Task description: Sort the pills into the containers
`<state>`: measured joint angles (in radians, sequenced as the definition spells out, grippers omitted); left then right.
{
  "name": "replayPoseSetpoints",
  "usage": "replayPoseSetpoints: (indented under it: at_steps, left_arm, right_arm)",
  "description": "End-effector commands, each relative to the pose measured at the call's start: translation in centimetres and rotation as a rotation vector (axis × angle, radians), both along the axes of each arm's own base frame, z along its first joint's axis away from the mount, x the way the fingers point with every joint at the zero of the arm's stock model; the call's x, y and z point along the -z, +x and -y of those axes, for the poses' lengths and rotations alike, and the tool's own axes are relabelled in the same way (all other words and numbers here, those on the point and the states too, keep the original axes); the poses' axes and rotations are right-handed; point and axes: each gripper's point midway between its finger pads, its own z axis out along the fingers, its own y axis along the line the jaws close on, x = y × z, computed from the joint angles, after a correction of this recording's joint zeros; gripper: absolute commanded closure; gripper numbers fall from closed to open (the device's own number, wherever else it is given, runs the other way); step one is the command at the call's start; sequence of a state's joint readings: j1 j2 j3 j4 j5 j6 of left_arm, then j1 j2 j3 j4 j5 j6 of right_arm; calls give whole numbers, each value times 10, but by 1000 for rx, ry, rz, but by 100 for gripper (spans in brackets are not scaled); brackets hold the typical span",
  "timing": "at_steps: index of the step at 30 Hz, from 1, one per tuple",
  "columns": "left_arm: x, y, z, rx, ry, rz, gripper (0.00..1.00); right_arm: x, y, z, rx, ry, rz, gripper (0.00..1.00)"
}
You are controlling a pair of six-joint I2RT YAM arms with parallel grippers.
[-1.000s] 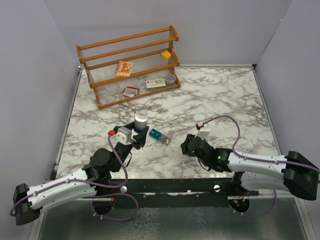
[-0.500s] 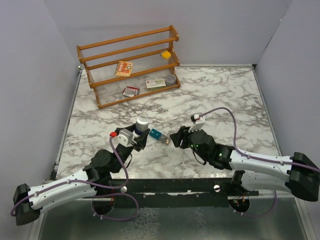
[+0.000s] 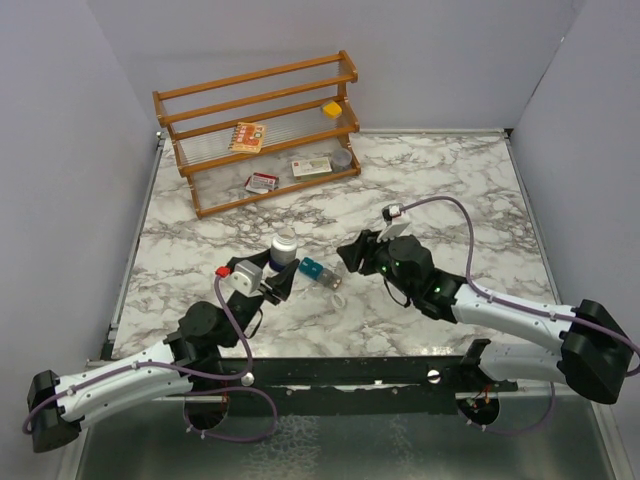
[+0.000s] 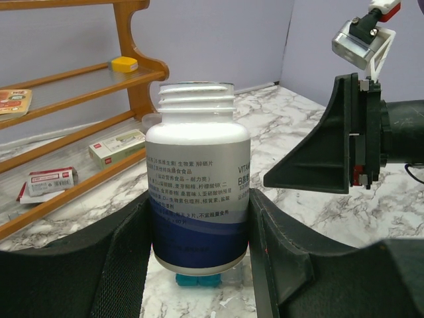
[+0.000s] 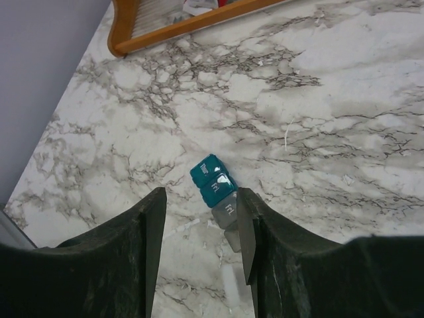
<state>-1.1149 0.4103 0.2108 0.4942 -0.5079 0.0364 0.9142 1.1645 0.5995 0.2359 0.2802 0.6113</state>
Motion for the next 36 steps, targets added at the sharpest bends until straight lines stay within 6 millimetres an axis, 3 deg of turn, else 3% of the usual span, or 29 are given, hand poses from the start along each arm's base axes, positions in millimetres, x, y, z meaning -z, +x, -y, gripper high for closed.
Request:
replayPoseSetpoints:
  at_steps: [1,8,13,17,24,36]
  left_arm:
    - [-5,-2,4,21,-17,11,99]
    - [-1,0,4,9,-10,0,99]
    - [-3,0,3,9,-16,4,99]
    - [-2,0,2,5,-19,4,99]
    - [-3,0,3,9,-19,1,98]
    - [-1,2,7,5,-6,-7,97]
  right_arm:
    - [-8,-5,-14,-82,1,-2,54]
    - [34,-22,-7,-105,-58,-121,61]
    - [73,-34,22,-7,-141,-267,61]
    - [98,-50,39,15,-164,-336,73]
    - [114,-62,53,22,-191,-378,77]
    - [137,-72,33,-58,-274,-419,76]
